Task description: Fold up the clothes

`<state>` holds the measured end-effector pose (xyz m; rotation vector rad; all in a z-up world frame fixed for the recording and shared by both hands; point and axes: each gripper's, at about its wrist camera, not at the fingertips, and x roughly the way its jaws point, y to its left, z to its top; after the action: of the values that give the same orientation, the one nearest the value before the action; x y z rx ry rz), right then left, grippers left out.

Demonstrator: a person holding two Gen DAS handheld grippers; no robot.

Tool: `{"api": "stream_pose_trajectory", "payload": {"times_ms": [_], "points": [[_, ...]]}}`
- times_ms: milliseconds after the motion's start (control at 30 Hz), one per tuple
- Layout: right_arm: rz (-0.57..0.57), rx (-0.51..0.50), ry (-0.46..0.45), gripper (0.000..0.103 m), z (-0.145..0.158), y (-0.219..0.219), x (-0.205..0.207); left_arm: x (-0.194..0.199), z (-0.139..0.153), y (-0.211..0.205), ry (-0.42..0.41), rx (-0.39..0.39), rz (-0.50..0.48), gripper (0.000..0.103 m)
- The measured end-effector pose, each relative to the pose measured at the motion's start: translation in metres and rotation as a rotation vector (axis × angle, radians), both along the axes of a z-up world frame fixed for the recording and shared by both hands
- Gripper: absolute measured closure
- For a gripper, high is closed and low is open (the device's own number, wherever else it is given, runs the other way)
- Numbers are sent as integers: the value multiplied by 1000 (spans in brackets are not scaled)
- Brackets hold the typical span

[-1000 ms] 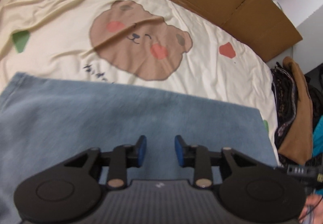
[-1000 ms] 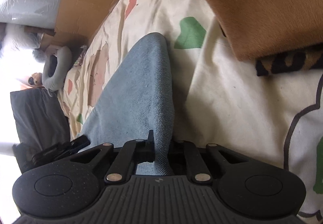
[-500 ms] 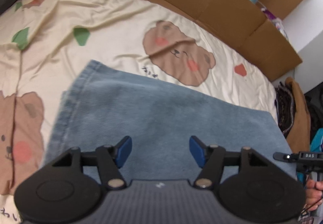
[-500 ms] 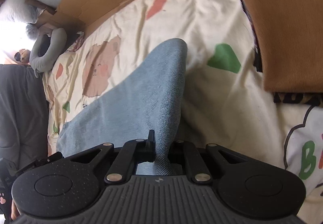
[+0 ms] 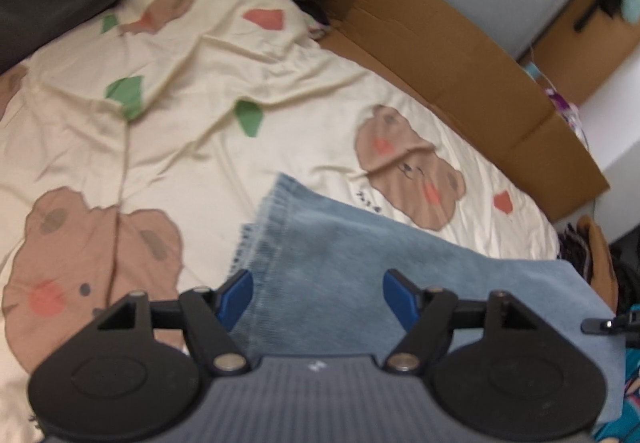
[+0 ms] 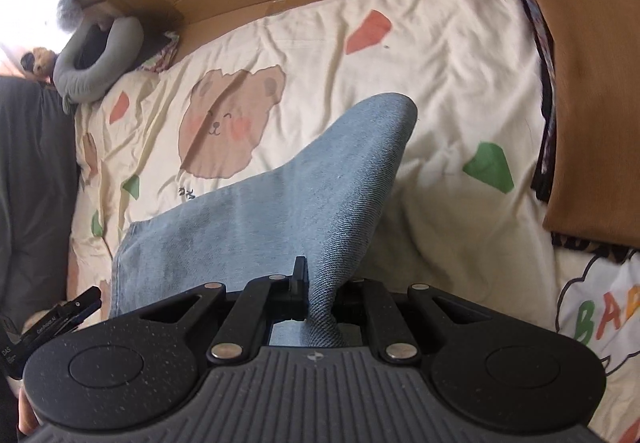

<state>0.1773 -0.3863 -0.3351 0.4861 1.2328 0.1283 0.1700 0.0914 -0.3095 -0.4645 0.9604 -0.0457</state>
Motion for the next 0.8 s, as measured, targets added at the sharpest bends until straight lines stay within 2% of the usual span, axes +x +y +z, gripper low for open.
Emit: {"api": "stream_pose_trajectory", "payload": {"times_ms": [200,433,667,800], "points": [[53,-80,23,97,33,40,13,-13,-11,21,-15,-72,59,32],[96,-152,30,97,70,88,29,-25,-35,35,12,-141,101,38],[118,-211,50,97,88,131,41,-33,-48,40,9,-197,96,43],[136,-237,55,97,93,158,48,-36,-53,45,5,-224,115,50]]}}
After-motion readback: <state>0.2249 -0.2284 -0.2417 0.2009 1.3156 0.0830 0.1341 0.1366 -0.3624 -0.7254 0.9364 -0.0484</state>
